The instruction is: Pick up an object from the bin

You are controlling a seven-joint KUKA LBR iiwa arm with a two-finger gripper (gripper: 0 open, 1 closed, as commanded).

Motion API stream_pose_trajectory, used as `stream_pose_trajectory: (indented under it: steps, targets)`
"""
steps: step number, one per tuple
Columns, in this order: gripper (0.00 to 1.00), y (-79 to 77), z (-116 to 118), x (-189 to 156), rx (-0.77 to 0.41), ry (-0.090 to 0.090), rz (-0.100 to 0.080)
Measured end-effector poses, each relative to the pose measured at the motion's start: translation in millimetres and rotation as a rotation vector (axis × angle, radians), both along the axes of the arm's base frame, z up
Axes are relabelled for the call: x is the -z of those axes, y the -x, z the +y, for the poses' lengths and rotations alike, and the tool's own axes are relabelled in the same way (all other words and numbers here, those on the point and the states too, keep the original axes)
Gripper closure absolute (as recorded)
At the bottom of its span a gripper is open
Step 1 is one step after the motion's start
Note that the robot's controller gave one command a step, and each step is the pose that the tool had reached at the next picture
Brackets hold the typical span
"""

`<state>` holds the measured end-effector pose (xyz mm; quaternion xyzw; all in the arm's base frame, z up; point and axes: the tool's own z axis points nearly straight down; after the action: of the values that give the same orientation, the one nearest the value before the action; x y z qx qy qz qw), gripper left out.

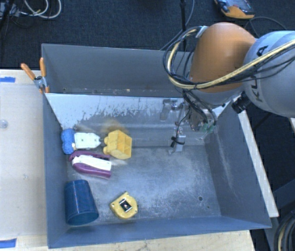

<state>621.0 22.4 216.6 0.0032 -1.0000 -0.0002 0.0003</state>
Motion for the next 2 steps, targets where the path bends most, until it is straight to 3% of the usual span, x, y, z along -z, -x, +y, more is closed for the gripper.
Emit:
stream_pose_trajectory:
  steps: [1, 2]
  targets:
    - [0.00, 18.0, 10.7, 31.5, -0.064, 0.001, -0.005]
    - [0.00, 30.0, 9.1, 76.8, -0.051, -0.001, -0.001]
